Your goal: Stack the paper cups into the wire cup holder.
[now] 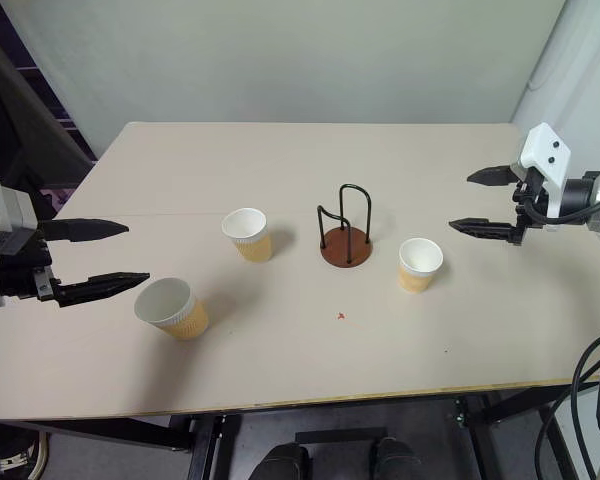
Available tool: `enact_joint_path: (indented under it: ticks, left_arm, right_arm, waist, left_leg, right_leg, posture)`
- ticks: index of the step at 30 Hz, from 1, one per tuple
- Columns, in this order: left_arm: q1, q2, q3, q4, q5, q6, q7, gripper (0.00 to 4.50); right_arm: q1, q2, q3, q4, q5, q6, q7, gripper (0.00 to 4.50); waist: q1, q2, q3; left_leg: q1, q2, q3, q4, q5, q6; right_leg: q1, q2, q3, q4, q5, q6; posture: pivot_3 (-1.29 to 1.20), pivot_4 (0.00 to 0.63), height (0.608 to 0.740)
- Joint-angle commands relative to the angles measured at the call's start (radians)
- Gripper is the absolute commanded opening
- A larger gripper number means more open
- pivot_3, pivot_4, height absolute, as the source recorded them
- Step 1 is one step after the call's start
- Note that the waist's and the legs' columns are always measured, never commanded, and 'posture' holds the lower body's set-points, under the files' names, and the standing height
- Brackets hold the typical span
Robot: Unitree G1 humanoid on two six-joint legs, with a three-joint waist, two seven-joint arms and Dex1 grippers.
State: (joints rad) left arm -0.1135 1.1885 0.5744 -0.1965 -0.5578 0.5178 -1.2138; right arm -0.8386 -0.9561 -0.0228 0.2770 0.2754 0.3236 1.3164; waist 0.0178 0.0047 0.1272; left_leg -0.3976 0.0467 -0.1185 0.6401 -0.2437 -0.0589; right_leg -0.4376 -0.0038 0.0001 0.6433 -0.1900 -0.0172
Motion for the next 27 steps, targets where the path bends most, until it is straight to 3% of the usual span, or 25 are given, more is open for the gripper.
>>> enact_joint_path:
  ticks: [1,12,16,20,27]
  left_arm:
    - [-0.004,0.006,0.031,-0.010,0.004,-0.011,0.006,4.10]
    - [-0.055,0.007,0.025,-0.007,-0.028,-0.014,0.005,4.10]
    - [-0.151,-0.033,-0.089,0.009,-0.018,-0.025,0.048,4.10]
    - [-0.273,-0.102,-0.234,0.016,0.052,-0.047,0.145,4.10]
    - [-0.327,-0.196,-0.339,-0.052,0.090,0.002,0.270,4.10]
  right_arm:
    - [-0.018,-0.011,-0.032,-0.010,0.018,-0.017,0.008,4.50]
    - [-0.074,0.019,-0.003,0.006,0.027,-0.037,0.043,4.50]
    - [-0.161,0.206,0.065,-0.063,0.039,0.034,-0.028,4.50]
    - [-0.149,0.350,0.171,-0.091,-0.076,0.064,-0.175,4.50]
    - [-0.164,0.486,0.259,0.004,-0.175,0.180,-0.328,4.50]
  waist:
    - [0.000,0.000,0.000]
    - [0.000,0.000,0.000]
    - [-0.014,0.001,0.000]
    - [-0.013,0.001,0.000]
    - [-0.003,0.001,0.000]
  left_leg:
    - [0.000,0.000,0.000,0.000,0.000,0.000]
    - [0.000,0.000,0.000,0.000,0.000,0.000]
    - [0.003,0.000,0.002,-0.001,0.001,0.000]
    - [0.005,0.002,0.001,-0.003,0.003,0.001]
    - [-0.008,0.000,0.001,0.002,0.002,0.001]
  right_leg:
    - [0.000,0.000,0.000,0.000,0.000,0.000]
    - [0.000,0.000,0.000,0.000,0.000,0.000]
    - [-0.001,0.000,0.002,0.002,0.000,-0.001]
    - [-0.001,0.001,0.001,0.003,-0.001,-0.006]
    - [-0.009,-0.001,0.001,0.000,0.003,0.001]
  posture:
    - [0.00,0.150,0.740]
    - [0.00,0.150,0.740]
    - [0.00,0.150,0.740]
    - [0.00,0.150,0.740]
    - [0.00,0.150,0.740]
